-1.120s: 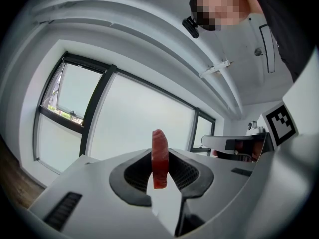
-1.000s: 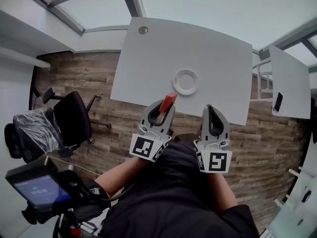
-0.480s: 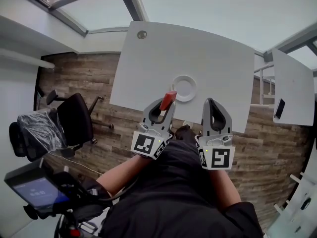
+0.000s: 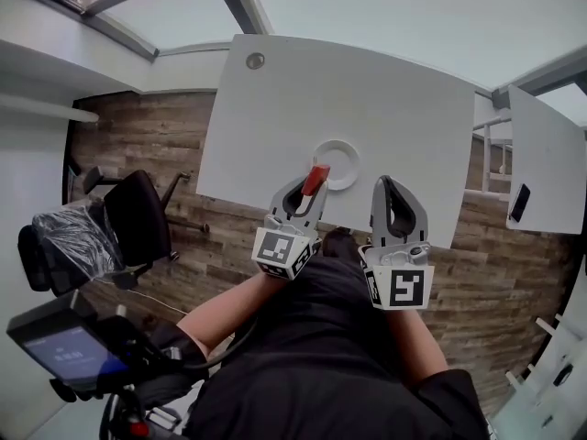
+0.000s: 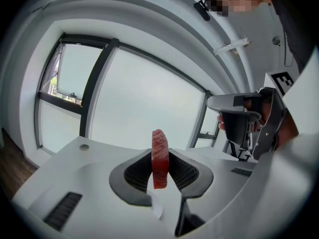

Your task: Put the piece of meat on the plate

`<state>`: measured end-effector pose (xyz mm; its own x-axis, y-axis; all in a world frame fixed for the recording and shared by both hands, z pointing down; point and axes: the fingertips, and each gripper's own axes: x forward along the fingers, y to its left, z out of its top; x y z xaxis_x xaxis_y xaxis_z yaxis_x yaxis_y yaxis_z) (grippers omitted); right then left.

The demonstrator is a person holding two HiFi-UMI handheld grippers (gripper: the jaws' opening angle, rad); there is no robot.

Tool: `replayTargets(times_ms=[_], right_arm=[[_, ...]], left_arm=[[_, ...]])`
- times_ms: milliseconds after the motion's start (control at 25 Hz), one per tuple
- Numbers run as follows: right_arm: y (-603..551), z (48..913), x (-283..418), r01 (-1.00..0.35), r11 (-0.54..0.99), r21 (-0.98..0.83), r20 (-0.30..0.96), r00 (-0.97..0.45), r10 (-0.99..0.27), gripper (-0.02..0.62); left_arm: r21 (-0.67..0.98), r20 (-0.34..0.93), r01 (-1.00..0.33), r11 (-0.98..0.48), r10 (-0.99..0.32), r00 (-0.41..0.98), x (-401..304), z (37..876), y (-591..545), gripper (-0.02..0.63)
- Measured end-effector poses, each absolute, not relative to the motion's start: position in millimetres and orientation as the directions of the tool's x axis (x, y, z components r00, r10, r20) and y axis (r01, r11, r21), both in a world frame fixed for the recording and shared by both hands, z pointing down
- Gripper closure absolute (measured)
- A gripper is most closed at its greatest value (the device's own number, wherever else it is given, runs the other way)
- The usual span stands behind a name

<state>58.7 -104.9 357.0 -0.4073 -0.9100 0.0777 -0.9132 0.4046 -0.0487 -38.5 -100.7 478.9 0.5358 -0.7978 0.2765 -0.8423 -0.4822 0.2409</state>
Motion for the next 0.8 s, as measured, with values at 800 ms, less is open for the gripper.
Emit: replayTargets(times_ms=[800], right_arm=[[-90.8, 339.5, 46.8, -0.909, 0.416, -0.044, 0.059, -0.418, -0.907, 0.589]], left_arm=[[0.074, 0.43, -0.835, -0.545, -0.738, 0.52, -27.9, 571.9, -111.6, 0.509]])
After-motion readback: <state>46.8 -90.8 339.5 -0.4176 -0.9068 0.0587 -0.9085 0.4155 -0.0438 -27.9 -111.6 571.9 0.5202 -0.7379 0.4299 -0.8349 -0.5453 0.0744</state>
